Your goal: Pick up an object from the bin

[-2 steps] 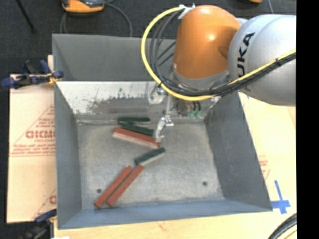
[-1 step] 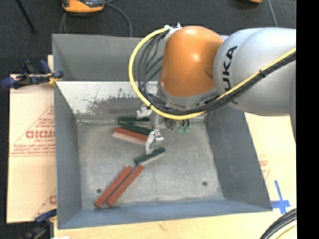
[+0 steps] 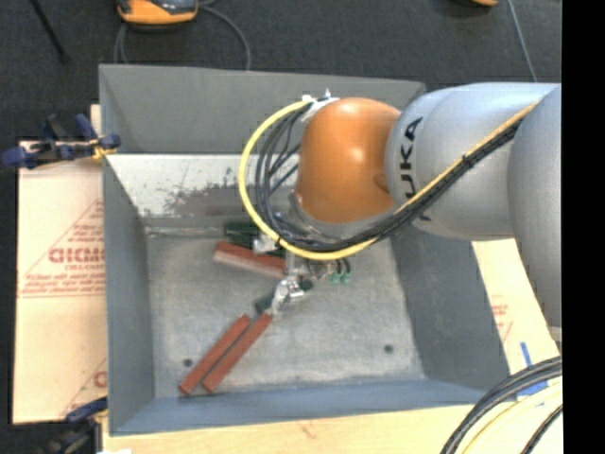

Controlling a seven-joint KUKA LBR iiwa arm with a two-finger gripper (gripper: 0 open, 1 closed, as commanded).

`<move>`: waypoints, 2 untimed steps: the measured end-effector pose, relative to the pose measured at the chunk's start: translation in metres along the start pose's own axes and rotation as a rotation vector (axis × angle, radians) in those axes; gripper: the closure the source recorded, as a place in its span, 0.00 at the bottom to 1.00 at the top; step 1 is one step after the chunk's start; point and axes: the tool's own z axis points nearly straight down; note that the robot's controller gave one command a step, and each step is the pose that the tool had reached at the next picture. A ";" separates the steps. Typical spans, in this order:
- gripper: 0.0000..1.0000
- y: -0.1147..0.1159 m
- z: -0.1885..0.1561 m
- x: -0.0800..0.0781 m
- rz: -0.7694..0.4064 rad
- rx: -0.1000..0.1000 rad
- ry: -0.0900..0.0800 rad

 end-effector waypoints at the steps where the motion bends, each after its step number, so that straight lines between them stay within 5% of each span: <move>1: 0.00 -0.001 0.015 0.003 -0.009 0.001 0.002; 2: 0.00 -0.051 0.015 -0.040 -0.181 0.000 0.004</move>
Offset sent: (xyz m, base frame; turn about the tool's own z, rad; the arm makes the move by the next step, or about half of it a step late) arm 0.0579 -0.0570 -0.0133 -0.1881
